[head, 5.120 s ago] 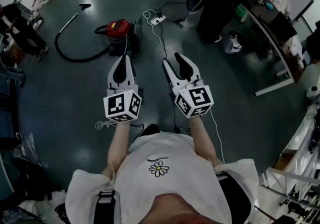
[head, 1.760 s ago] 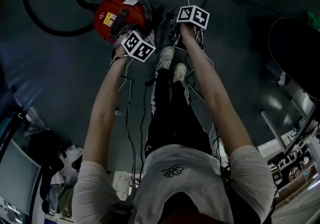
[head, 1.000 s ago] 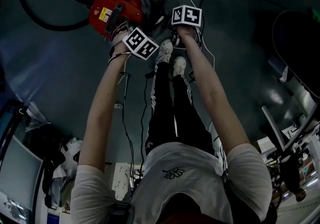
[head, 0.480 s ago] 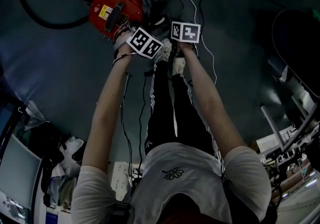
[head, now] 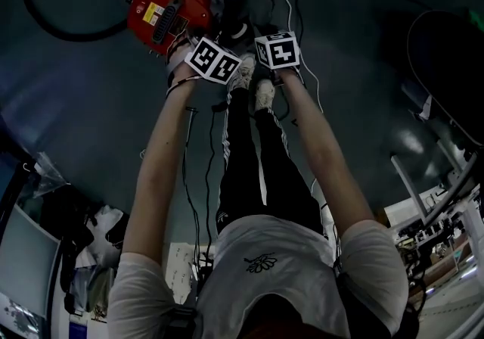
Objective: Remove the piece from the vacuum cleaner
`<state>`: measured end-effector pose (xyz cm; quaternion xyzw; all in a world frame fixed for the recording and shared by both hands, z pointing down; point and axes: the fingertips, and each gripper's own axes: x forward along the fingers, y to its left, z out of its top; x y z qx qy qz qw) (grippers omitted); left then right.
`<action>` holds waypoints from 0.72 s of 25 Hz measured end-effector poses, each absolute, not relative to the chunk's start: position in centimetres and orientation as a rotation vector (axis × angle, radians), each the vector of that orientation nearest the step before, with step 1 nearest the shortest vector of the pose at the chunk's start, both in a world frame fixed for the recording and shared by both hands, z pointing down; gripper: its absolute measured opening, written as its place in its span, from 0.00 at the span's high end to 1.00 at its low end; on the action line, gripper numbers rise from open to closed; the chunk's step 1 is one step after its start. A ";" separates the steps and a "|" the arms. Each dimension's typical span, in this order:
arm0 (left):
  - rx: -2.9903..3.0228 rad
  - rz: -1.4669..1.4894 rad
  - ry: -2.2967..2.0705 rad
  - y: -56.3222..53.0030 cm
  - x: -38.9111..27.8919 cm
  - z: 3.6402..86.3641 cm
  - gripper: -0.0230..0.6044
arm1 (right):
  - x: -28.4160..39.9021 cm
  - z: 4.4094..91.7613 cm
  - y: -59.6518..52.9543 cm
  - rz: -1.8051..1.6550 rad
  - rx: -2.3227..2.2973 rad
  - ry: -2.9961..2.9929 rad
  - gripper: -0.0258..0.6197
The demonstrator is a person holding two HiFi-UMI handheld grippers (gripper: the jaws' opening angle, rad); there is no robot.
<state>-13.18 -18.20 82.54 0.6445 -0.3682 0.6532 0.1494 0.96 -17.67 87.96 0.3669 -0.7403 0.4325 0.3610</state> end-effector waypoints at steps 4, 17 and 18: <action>1.851 1.870 -1.053 -18.2 -13.1 82.6 0.96 | 1.1 87.7 -17.4 1.031 0.915 -1.920 0.92; 1.865 1.875 -1.065 -18.2 -13.2 82.6 0.96 | 1.9 88.1 -16.4 1.016 0.921 -1.855 0.92; 1.864 1.878 -1.069 -18.2 -13.2 82.7 0.96 | 1.8 88.2 -16.7 1.010 0.917 -1.844 0.92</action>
